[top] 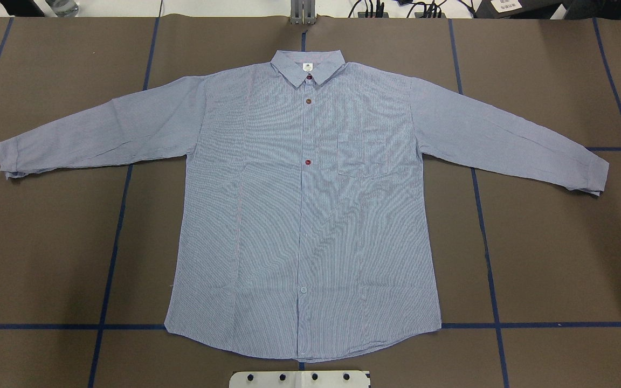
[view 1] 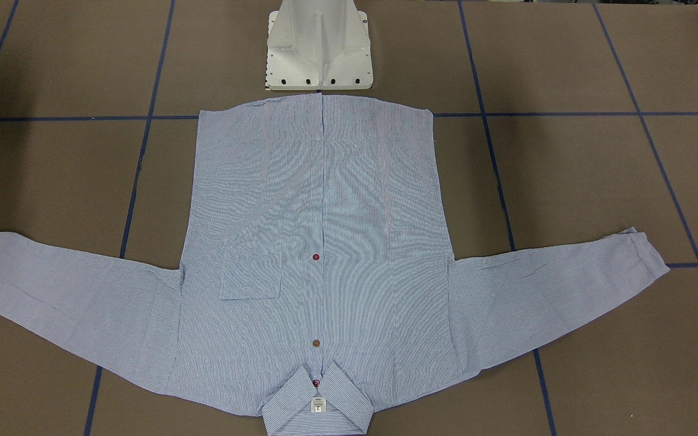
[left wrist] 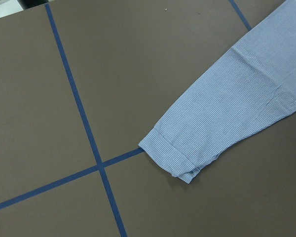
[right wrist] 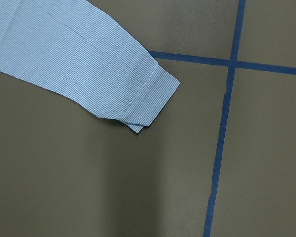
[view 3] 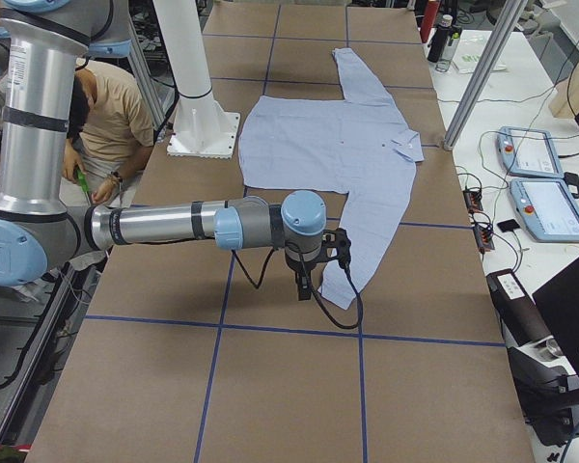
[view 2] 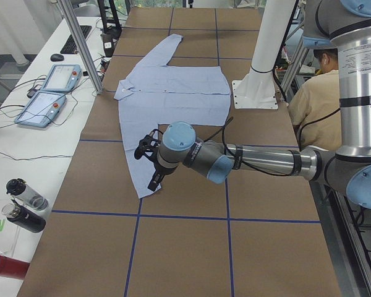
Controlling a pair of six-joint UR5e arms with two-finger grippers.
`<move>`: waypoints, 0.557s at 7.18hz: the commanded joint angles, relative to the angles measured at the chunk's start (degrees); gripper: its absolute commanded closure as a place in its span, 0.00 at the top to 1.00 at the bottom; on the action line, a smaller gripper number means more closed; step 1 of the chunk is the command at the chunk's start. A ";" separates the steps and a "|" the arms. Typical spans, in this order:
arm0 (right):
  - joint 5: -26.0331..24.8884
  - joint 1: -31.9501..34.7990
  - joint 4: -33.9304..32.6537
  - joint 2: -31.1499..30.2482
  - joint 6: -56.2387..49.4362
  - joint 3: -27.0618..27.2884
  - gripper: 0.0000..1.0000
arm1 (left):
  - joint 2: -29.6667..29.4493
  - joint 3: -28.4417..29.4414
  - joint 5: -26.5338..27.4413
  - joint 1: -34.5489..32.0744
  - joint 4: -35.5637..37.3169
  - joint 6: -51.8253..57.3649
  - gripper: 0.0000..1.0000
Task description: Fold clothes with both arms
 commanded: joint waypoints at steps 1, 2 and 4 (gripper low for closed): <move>-0.82 0.00 0.00 -0.04 -0.04 -0.13 1.00 | 0.18 -1.16 2.67 0.00 0.52 -0.19 1.00; -1.27 0.00 0.09 -0.04 -0.04 -0.31 1.00 | 0.18 -0.39 2.87 0.00 0.70 -0.19 1.00; -1.45 0.00 -0.09 -0.04 0.83 -0.40 1.00 | 0.79 -0.30 2.61 0.00 0.62 -0.10 1.00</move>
